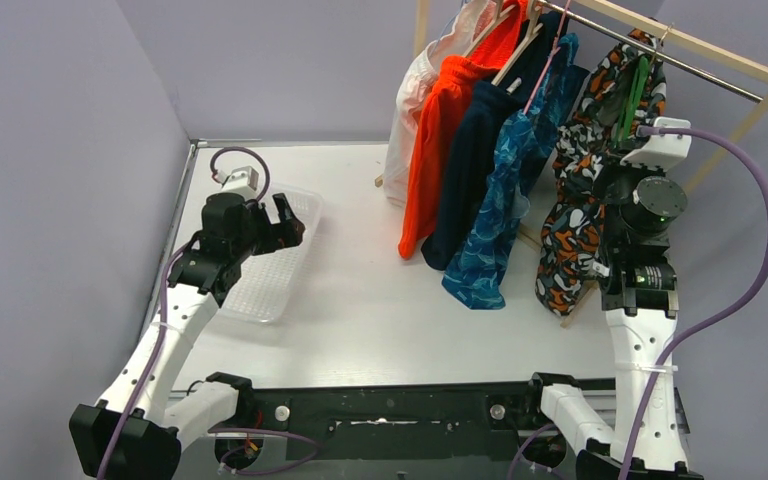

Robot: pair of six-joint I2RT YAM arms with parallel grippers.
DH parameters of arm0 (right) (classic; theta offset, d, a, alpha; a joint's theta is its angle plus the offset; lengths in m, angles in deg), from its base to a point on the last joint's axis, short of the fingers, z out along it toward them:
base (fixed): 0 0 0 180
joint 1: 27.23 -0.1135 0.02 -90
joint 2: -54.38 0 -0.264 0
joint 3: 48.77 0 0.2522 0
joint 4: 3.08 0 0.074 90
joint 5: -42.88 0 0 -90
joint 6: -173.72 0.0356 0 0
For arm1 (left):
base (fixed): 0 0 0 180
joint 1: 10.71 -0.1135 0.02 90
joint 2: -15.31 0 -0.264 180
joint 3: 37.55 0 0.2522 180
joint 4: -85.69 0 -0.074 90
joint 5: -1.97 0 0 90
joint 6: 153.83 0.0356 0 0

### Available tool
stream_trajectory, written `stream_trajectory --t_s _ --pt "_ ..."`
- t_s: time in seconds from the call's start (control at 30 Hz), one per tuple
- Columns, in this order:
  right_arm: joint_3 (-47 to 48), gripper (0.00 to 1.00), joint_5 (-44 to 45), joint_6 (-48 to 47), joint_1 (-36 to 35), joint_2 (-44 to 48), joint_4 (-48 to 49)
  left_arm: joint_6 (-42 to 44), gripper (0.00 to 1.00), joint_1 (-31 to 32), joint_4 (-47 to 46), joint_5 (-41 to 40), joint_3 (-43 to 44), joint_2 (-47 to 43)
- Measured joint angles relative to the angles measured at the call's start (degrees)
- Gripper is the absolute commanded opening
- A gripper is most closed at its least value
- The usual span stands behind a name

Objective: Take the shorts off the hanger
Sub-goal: Pick up the hanger from the clothes rod.

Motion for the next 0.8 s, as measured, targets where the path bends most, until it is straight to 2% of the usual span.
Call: stream_trajectory --t_s 0.27,0.53,0.8 --pt "-0.2 0.00 -1.3 2.5 0.0 0.9 0.4 -1.7 0.97 0.0 -0.4 0.0 0.3 0.0" --pt "-0.1 0.00 -4.9 9.1 0.0 7.2 -9.2 -2.0 0.97 0.0 -0.1 0.0 0.3 -0.9" --pt "1.7 0.00 -10.4 11.9 0.0 12.8 -20.3 -2.7 0.97 0.0 0.0 0.7 0.3 -2.7"
